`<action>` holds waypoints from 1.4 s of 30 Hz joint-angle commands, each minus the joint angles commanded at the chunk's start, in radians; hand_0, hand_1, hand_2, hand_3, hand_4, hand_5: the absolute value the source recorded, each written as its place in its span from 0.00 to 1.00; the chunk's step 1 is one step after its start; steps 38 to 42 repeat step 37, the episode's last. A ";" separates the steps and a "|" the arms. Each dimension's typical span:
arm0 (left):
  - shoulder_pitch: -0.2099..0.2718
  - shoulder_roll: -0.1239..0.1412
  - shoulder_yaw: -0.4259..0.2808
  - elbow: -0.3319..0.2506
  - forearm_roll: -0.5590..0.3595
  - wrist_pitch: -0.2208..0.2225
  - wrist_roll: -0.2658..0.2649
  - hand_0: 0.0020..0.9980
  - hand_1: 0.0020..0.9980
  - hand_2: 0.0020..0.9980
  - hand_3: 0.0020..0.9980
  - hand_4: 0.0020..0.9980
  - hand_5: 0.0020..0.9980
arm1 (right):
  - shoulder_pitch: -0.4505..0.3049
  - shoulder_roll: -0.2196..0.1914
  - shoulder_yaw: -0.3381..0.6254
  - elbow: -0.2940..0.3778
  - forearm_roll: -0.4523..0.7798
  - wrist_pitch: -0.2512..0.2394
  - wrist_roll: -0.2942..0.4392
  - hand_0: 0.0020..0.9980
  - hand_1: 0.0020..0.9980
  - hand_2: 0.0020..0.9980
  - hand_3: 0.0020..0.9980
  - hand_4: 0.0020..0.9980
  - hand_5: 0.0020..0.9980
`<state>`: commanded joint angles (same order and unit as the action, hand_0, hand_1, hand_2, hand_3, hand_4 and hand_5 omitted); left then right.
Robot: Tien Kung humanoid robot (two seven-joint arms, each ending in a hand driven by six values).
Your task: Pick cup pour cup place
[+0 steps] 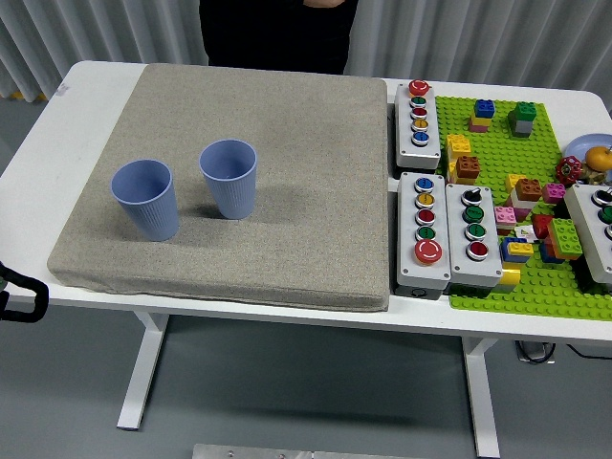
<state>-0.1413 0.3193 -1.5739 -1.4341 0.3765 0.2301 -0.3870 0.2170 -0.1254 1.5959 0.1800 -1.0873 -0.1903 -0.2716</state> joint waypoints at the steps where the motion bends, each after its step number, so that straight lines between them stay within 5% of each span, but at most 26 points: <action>1: 0.001 -0.002 0.001 -0.001 0.003 0.001 0.001 0.95 0.94 1.00 1.00 0.75 1.00 | -0.001 0.000 0.001 0.000 -0.002 0.000 0.000 0.71 0.65 0.62 0.59 0.00 0.09; 42: 0.006 -0.009 0.008 -0.010 0.027 0.008 0.013 0.95 0.93 1.00 1.00 0.75 1.00 | -0.002 -0.003 -0.003 0.000 -0.008 0.002 0.000 0.71 0.65 0.62 0.59 0.00 0.10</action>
